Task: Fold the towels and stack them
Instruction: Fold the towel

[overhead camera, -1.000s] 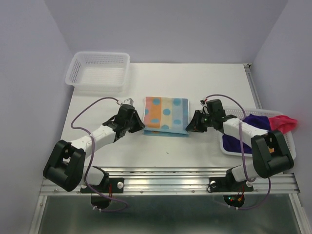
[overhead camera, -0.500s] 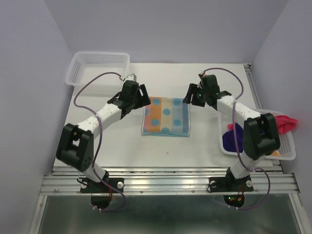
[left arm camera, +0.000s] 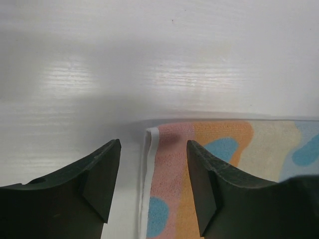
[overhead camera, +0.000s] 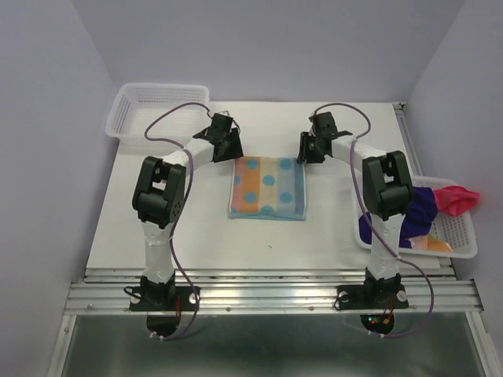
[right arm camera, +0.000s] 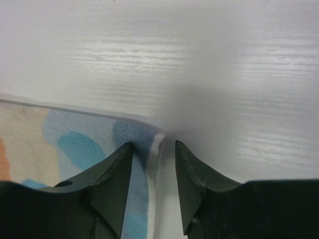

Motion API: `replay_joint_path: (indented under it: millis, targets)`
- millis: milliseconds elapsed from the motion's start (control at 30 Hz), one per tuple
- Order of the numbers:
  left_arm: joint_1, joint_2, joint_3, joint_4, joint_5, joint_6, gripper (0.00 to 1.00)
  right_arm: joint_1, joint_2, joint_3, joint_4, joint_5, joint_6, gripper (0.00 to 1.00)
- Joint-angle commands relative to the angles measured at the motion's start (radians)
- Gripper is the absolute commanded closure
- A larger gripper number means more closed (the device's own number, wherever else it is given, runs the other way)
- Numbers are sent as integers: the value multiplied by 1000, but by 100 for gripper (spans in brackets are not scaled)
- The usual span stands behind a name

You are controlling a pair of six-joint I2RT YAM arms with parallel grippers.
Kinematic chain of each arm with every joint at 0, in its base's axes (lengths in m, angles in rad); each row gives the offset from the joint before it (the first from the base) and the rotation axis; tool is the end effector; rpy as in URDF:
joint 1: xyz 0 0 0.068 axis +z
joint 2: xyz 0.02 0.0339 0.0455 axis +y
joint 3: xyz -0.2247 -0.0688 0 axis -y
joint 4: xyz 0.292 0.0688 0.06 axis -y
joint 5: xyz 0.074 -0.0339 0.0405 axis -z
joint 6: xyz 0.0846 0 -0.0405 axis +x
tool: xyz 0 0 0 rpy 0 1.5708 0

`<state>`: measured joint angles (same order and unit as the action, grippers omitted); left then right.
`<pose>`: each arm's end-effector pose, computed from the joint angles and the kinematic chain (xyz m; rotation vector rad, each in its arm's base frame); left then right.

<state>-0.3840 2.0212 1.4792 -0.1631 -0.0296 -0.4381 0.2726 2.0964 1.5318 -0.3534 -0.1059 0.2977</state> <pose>0.4828 -0.1924 0.1138 -0.0782 2.3058 -0.3947 0.4864 0.1453 0.0767 -0.0136 2.5198 0.3680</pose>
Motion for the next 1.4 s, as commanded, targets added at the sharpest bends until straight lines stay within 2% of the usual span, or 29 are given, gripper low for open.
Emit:
replay_joint_path:
  millis: [0,67,100,133,233,367,400,433,533,733,967,1200,1367]
  targets:
    - [13,36,90,-30,25,38,35,-21,34,80,1,-20,-42,57]
    - [19,69,113,-30,23,35,39,-24,54,82,16,-51,-45,59]
    - [23,91,127,-32,60,36,44,-24,65,85,21,-67,-46,63]
    - [23,100,127,-32,68,36,44,-24,68,85,25,-74,-46,64]
    - [25,122,148,-32,102,38,60,-24,82,90,33,-89,-51,71]
    - [27,108,142,-29,96,36,100,-24,70,85,34,-120,-74,90]
    - [27,87,136,-27,94,38,100,-24,57,76,33,-129,-78,98]
    - [25,68,109,-9,102,38,100,-24,47,62,39,-135,-78,99]
    - [25,-40,29,48,106,24,100,-26,-42,-14,76,-153,-77,99]
    - [10,-294,-249,184,120,-8,100,-23,-248,-195,140,-228,-42,99]
    - [-68,-567,-603,289,93,-92,100,8,-499,-526,221,-259,21,99]
    - [-121,-756,-824,319,37,-171,100,85,-715,-703,238,-265,76,99]
    - [-124,-835,-930,320,11,-214,100,111,-779,-795,242,-235,113,99]
